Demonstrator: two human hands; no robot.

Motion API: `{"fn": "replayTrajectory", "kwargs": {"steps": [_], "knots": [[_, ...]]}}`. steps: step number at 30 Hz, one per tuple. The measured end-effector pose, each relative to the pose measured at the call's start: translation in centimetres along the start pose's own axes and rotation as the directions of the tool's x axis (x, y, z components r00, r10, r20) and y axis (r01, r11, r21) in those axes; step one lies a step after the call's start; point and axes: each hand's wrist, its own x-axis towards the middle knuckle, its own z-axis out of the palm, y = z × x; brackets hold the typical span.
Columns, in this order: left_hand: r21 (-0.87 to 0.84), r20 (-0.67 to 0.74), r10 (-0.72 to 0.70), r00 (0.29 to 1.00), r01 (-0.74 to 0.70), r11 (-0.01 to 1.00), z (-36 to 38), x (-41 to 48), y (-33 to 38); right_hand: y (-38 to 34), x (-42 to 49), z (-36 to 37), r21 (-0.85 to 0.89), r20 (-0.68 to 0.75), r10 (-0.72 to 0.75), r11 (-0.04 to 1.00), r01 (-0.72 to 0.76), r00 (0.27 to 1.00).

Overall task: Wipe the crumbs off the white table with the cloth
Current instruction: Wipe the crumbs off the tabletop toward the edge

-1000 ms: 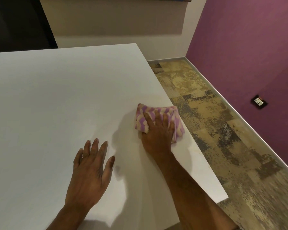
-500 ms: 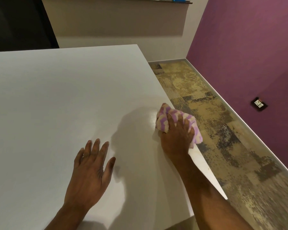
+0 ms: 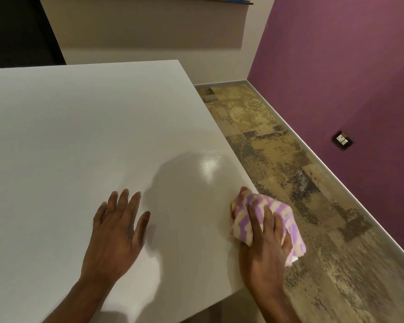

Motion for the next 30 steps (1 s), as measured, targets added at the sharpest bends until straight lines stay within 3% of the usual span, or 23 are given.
{"fn": "replayTrajectory", "kwargs": {"steps": [8, 13, 16, 19, 21, 26, 30], "knots": [[-0.014, -0.011, -0.002, 1.000, 0.002, 1.000, 0.3, 0.2, -0.4, -1.7, -4.5, 0.3, -0.107, 0.203, 0.045, 0.994, -0.023, 0.978], [-0.116, -0.030, -0.025, 0.999, 0.021, 0.993, -0.4, 0.0, -0.1, -5.8, -8.3, 1.0, -0.050, 0.017, -0.241, 0.969, 0.241, 0.970], [-0.274, -0.057, -0.074, 0.996, 0.056, 0.960, -1.0, -0.1, 0.1, -8.0, -10.0, 2.8, -0.089, 0.009, -0.385, 0.919, 0.384, 0.923], [-0.511, -0.062, -0.160, 0.985, 0.107, 0.853, -1.7, -0.3, 0.0, -10.0, -10.5, 4.2, -0.062, 0.067, -0.460, 0.884, 0.464, 0.886], [-0.576, -0.040, -0.211, 0.977, 0.150, 0.804, -2.3, -0.5, -0.6, -10.9, -10.5, 5.1, -0.067, 0.091, -0.500, 0.860, 0.507, 0.861], [-0.451, -0.115, -0.273, 0.955, 0.195, 0.871, -3.4, -2.3, -4.1, -13.7, -9.3, 7.3, 0.006, 0.046, -0.586, 0.810, 0.586, 0.809], [-0.426, -0.102, -0.348, 0.932, 0.275, 0.862, -4.2, -2.7, -6.2, -16.8, -7.2, 8.6, 0.037, 0.030, -0.591, 0.806, 0.590, 0.806]]}}
